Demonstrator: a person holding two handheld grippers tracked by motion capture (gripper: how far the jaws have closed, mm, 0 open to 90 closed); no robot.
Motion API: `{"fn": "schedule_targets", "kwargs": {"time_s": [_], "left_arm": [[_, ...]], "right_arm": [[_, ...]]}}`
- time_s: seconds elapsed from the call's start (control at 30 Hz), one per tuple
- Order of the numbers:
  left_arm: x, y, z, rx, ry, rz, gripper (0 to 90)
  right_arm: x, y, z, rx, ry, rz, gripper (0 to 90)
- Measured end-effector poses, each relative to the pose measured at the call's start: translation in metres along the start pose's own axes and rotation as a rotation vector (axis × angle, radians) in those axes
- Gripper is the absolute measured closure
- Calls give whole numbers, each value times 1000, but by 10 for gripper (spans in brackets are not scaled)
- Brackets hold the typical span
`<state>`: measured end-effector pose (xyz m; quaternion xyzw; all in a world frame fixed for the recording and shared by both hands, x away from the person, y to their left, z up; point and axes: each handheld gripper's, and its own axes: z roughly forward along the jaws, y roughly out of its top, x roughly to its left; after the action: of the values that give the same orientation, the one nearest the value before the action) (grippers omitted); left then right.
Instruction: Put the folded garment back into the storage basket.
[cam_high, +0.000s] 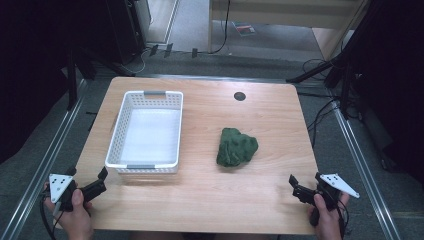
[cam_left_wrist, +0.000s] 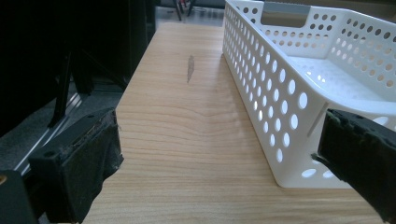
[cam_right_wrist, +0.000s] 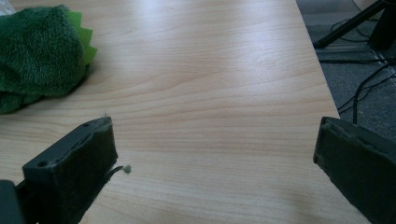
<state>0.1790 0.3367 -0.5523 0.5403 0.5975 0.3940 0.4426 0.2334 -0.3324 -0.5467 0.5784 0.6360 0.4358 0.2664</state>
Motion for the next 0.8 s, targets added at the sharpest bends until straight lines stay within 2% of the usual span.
{"fn": "schedule_targets", "kwargs": {"time_s": [0.17, 0.33, 0.47, 0.57, 0.6, 0.63, 0.67, 0.7, 0.8], "left_arm": [[0, 0, 0, -1, 4, -4, 0], [2, 0, -1, -10, 21, -31, 0], [6, 1, -3, -2, 12, -54, 0], [8, 5, -7, -6, 5, -63, 0], [10, 10, -11, -1, -1, -83, 0], [10, 10, -11, -1, -1, -83, 0], [13, 15, -15, 1, 1, -114, 0], [13, 18, -18, -2, 5, -122, 0], [13, 25, -25, -16, 1, -127, 0]], "right_arm": [[0, 0, 0, -4, -2, 5, 0], [0, 0, -1, -2, -3, 5, 0], [1, 0, 0, -2, 3, -5, 0], [1, 0, 0, 0, 5, -2, 0], [1, 0, 0, 1, 6, -4, 0], [1, 0, 0, 1, 6, -5, 0], [1, 0, 0, 2, 6, -5, 0], [1, 0, 0, 1, 7, -4, 0], [1, 0, 0, 1, 6, -7, 0]]}}
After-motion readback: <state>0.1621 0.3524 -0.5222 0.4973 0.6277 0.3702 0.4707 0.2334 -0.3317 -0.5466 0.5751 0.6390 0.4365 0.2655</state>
